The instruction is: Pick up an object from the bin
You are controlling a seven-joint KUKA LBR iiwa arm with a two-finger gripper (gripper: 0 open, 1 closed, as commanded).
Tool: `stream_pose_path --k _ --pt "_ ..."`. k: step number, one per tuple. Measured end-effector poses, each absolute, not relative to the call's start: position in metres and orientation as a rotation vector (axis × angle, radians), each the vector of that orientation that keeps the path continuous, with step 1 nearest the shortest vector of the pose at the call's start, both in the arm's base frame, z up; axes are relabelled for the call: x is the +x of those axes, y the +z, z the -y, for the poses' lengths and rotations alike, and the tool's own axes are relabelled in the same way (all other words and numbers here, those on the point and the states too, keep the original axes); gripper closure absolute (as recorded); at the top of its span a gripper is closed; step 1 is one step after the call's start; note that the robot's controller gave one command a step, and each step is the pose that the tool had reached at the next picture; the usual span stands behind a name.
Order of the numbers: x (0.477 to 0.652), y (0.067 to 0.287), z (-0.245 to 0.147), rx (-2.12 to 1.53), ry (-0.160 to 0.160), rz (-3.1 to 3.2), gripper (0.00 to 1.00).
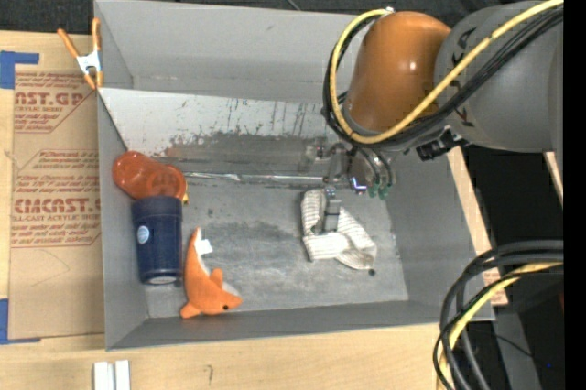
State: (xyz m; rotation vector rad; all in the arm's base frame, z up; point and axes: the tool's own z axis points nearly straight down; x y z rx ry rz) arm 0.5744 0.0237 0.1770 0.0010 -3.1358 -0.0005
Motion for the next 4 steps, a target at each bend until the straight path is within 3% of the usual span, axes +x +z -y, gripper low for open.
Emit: stream_pose_path --k 1,2,3,4 --pt "0.576 0.182 -0.024 0.000 -0.001 3.144 0.00" --pt "0.570 0.117 0.004 -0.089 -0.003 3.147 0.00" --pt "0.581 0.073 0.042 0.035 0.000 3.145 1.00" --pt "0.581 0.073 0.042 0.035 0.000 3.145 1.00"
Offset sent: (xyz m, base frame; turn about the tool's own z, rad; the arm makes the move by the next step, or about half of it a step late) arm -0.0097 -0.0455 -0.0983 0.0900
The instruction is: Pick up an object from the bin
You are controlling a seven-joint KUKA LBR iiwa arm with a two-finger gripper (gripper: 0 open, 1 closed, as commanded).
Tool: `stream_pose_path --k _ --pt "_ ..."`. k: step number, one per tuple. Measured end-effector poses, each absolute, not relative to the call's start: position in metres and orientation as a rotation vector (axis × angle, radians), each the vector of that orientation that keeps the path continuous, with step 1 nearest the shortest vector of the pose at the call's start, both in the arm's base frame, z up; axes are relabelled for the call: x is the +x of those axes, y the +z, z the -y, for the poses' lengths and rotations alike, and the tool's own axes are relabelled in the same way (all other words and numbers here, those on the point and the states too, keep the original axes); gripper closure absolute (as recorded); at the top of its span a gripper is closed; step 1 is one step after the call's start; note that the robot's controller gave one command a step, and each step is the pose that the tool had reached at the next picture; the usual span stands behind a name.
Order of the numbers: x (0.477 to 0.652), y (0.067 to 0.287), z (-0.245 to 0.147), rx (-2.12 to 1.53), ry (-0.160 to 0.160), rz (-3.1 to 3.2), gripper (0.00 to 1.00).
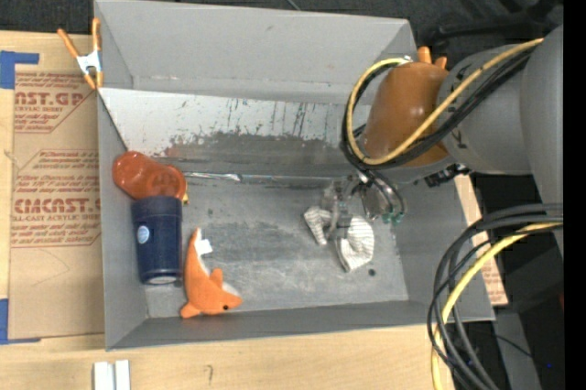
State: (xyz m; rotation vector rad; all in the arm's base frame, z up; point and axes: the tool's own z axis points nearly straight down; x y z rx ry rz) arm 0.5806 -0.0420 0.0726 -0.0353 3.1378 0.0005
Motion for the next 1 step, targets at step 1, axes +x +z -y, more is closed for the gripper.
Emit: stream_pose_path --k 1 --pt "0.5913 0.2150 0.0630 -0.036 -0.001 -3.136 1.00"
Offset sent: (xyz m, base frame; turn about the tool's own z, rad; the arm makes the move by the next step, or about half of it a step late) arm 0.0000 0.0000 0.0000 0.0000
